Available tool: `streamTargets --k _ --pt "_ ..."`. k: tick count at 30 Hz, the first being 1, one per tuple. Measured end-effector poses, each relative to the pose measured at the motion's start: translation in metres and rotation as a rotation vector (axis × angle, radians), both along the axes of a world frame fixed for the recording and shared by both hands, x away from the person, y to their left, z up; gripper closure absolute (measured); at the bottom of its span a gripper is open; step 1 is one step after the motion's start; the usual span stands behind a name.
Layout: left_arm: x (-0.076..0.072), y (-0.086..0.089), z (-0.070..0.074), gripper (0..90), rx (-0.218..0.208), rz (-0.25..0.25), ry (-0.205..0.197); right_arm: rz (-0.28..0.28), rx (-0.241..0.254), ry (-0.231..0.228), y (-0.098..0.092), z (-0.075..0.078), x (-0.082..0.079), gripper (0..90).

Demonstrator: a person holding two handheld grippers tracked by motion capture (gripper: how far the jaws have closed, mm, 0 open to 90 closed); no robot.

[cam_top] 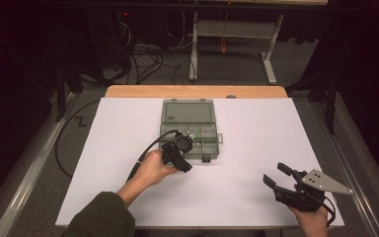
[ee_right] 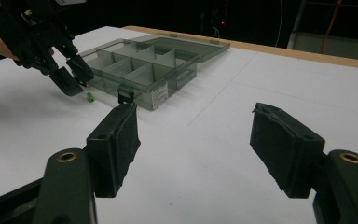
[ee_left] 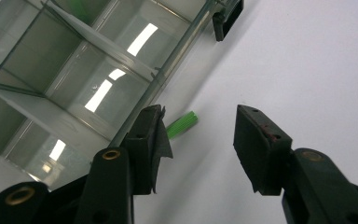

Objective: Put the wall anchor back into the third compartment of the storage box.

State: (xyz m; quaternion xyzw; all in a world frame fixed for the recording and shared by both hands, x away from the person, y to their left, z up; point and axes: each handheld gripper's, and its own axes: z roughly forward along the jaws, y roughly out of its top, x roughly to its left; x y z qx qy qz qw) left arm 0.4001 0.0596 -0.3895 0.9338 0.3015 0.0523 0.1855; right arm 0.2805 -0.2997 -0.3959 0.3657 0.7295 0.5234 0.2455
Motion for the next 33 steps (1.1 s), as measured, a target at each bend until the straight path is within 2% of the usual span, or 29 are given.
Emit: streamTargets --k 13,21,33 --pt "0.001 -0.003 -0.007 59.3 0.027 -0.005 -0.012 0.001 0.002 -0.001 0.000 0.000 0.000 34.1" --pt "0.001 -0.001 -0.013 61.1 0.027 0.003 -0.003 0.001 0.000 0.002 0.000 0.000 0.000 34.1" --pt "0.001 -0.002 -0.013 60.5 0.027 0.008 -0.009 0.002 -0.001 0.003 0.000 0.000 0.000 34.2"
